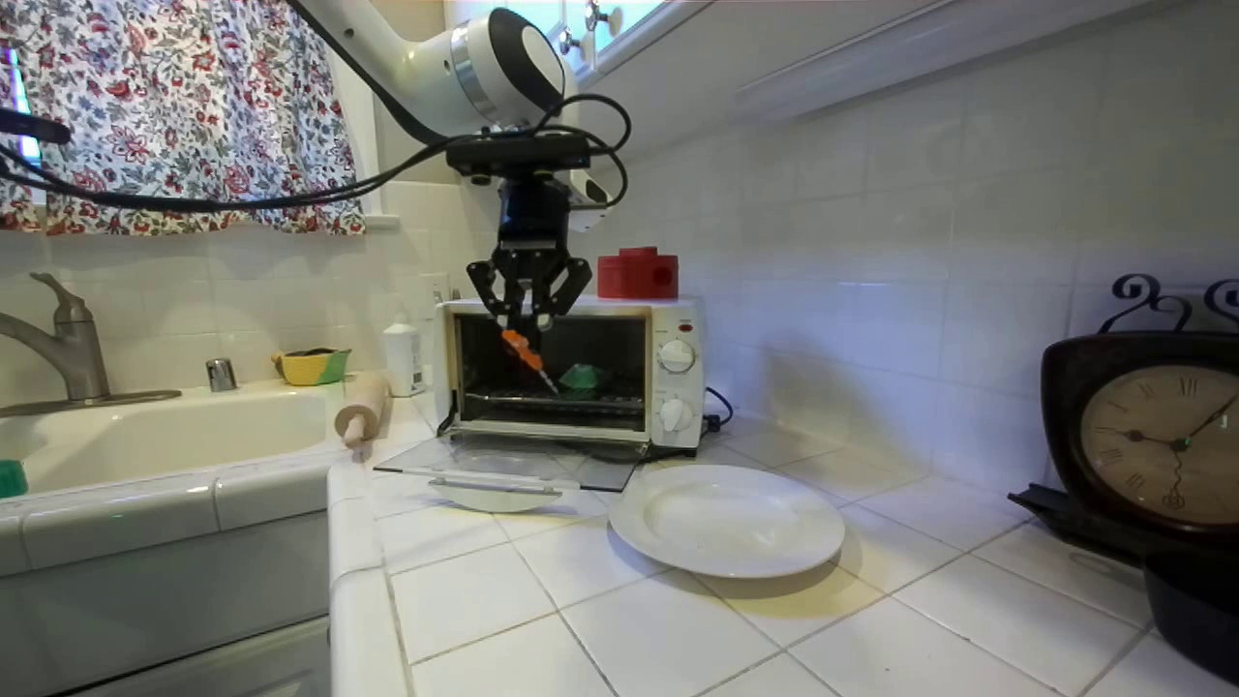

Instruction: Pick up the spatula, use it to pick up the green object from the oven, place the green object on the plate and the place the spatula back down

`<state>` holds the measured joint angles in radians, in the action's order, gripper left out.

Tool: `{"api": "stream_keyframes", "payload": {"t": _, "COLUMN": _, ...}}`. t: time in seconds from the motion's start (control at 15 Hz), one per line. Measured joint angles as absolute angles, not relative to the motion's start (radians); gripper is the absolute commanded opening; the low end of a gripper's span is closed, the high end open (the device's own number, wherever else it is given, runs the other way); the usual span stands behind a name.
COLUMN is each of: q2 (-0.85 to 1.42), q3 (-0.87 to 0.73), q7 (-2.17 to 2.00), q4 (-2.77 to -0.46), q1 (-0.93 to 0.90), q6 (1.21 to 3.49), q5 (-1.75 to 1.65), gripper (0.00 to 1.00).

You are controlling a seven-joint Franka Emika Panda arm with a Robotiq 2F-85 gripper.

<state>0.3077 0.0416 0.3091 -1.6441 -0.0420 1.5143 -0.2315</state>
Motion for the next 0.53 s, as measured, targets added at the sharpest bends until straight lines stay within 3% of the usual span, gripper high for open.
{"api": "stream_keyframes", "payload": {"t": 0.53, "q2": 0.357, "q3": 0.042, "q7": 0.298, "q4": -1.610, "q1": -0.043, "q6": 1.546, "q5": -0.232, "gripper": 0.05}}
